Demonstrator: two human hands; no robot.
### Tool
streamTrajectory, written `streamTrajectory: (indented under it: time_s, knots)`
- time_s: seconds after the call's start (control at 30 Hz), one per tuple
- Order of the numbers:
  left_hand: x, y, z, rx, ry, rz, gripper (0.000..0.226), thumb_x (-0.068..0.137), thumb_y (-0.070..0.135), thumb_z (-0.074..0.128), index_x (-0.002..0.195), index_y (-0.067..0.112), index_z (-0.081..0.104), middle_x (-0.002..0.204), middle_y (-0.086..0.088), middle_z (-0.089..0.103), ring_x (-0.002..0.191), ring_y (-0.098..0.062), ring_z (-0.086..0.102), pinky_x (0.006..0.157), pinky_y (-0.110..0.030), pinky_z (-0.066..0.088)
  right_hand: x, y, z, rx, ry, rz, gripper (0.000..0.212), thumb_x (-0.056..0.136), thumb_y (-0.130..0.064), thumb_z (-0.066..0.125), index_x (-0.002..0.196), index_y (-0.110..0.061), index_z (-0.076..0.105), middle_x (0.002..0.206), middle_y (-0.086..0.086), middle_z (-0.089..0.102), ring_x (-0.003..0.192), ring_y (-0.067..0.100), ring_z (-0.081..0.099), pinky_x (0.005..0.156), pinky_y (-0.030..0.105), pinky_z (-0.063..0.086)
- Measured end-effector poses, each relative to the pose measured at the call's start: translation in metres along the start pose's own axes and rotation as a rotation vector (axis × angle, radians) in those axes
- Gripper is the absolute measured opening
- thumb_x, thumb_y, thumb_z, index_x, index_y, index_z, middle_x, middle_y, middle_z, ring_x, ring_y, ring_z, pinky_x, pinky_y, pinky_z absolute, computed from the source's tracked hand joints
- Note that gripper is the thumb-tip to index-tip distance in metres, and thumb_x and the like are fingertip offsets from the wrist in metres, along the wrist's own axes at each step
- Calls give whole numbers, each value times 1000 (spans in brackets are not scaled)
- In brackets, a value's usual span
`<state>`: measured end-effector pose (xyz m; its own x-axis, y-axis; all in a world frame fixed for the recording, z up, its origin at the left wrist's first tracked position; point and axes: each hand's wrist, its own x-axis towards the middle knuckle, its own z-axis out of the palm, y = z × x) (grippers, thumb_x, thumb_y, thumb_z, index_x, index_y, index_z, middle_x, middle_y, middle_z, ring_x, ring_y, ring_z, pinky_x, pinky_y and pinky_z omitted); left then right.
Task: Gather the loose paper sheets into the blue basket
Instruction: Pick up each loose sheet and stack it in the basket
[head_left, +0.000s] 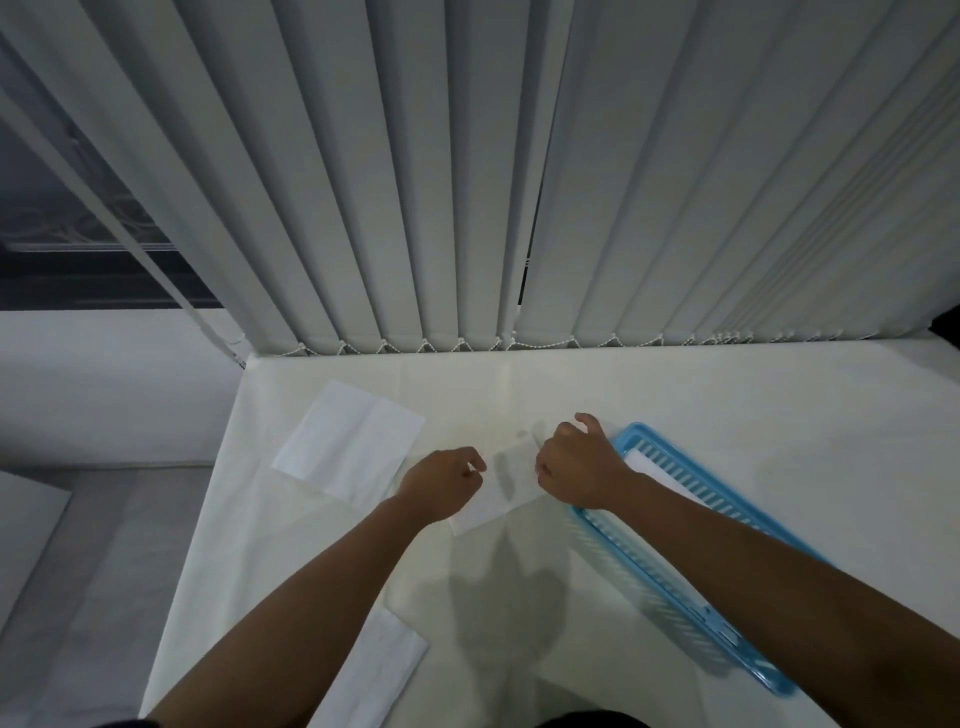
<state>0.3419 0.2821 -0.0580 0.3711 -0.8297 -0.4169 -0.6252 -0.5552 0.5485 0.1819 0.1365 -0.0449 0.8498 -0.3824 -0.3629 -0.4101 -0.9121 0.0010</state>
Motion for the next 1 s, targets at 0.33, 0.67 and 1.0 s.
streamTrajectory:
  time_s: [0.33,0.67,1.0]
  knots:
    - [22,1,18,174,71,-136,34,92,30,49,125,25,51,117,0,62,114,-20,55,88,-33,47,-10,-19,19,-133,-35,19,38,95,-30,35,122,-19,60,135,-3,56,129,27,43,113,62,0]
    - [26,3,18,373,96,-82,29,93,33,48,116,19,57,122,-4,54,118,-23,49,93,-34,44,-37,-33,27,-82,389,52,9,67,-32,67,71,-34,75,89,-15,72,95,16,67,104,51,23]
    - [2,24,-4,-634,152,-192,29,79,18,71,106,16,58,92,-3,68,87,-22,63,75,-31,49,-58,-80,7,1003,156,549,32,93,-32,51,89,-8,72,88,6,72,78,20,63,71,29,46]
